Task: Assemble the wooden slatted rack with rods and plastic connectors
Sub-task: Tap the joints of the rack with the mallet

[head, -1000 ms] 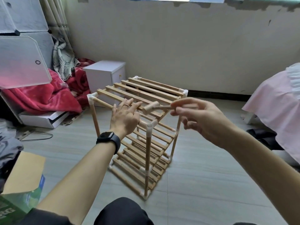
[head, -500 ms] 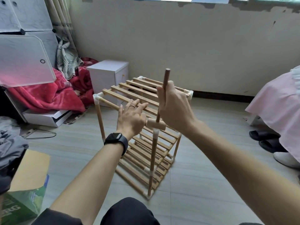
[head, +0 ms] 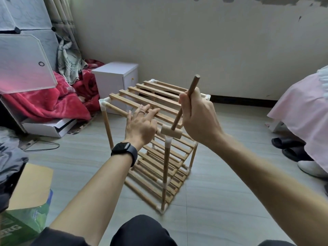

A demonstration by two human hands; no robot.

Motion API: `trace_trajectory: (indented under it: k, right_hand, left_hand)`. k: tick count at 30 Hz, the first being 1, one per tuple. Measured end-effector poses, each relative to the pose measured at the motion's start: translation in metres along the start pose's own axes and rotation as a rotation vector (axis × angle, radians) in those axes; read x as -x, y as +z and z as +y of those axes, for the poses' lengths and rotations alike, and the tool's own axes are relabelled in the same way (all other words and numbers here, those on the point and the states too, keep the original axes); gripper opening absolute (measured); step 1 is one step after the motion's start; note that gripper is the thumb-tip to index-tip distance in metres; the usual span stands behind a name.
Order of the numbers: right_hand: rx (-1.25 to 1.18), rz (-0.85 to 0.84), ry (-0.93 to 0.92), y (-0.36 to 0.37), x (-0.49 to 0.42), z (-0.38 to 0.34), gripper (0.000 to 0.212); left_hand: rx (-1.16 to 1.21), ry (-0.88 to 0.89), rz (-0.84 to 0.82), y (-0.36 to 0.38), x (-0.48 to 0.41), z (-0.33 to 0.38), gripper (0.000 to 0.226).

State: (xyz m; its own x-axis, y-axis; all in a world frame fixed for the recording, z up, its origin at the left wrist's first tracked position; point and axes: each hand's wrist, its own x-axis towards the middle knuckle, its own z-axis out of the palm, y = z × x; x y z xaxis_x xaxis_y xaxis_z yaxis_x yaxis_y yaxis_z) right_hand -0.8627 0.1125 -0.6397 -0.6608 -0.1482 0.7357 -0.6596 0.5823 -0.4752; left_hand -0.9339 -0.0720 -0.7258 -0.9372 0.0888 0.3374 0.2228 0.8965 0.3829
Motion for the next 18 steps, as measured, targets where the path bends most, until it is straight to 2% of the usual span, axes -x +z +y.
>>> trace_trajectory:
  k: [2, 5, 7, 12, 15, 18]
  right_hand:
    - [-0.062, -0.023, 0.099, -0.009, 0.001, 0.006, 0.020]
    - [-0.315, 0.075, 0.269, -0.034, 0.019, 0.027, 0.019]
    - [-0.399, 0.093, 0.349, -0.046, 0.043, 0.048, 0.020]
    - [-0.402, 0.140, 0.694, -0.064, 0.111, 0.108, 0.016]
    - [-0.403, 0.028, 0.943, -0.064, 0.150, 0.153, 0.014]
    - [-0.340, -0.056, 1.098, -0.059, 0.184, 0.196, 0.028]
  left_hand:
    - [-0.010, 0.006, -0.021, -0.003, 0.000, 0.001, 0.062]
    - [-0.029, 0.003, -0.035, -0.005, -0.003, 0.002, 0.064]
    - [-0.051, -0.019, -0.011, -0.002, -0.009, 0.005, 0.059]
    - [-0.074, -0.058, 0.028, 0.018, -0.028, 0.041, 0.064]
    - [-0.083, -0.083, 0.067, 0.043, -0.039, 0.071, 0.065]
    - [-0.070, -0.038, 0.133, 0.069, -0.048, 0.097, 0.067]
